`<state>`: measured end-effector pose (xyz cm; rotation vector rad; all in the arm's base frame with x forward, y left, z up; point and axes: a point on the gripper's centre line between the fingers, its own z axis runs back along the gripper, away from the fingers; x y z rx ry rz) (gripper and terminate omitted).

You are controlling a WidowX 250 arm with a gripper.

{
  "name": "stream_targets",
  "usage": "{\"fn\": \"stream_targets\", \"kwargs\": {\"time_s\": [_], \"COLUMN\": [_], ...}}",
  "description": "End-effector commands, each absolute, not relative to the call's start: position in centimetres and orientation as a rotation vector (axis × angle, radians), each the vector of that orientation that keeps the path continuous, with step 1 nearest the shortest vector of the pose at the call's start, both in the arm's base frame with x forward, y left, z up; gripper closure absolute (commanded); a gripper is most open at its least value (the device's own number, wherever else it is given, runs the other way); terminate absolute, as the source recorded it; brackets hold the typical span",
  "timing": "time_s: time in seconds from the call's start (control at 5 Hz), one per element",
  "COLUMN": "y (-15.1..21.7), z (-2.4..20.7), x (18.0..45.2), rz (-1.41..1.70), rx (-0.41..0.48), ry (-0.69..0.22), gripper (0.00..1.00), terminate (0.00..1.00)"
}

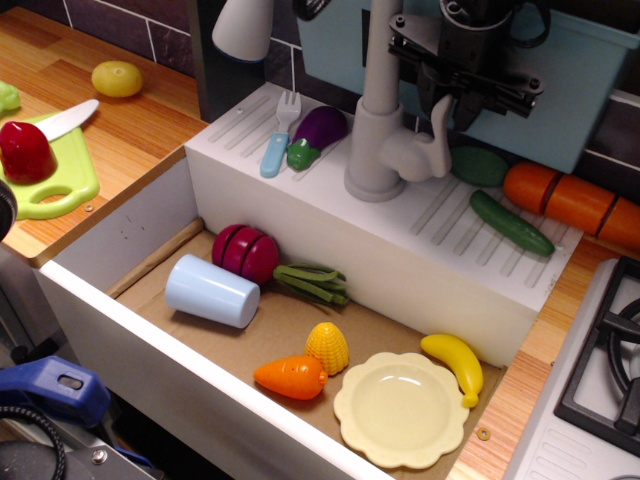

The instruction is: Turn lever vertical to front

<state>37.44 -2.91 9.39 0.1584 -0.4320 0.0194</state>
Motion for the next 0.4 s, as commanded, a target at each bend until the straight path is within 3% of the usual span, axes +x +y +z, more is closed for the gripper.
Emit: {"fn": "stream_targets", "kwargs": {"time_s": [0.0, 0.2], "y": [-3.61, -3.93], "z": [11.0, 10.68], "x": [37.59, 36.88], "rz": [0.053, 0.074], "rx": [0.151, 0.14], "ry": [-0.487, -0.49], "gripper": [1.0, 1.0], "terminate": [0.0, 0.0]}}
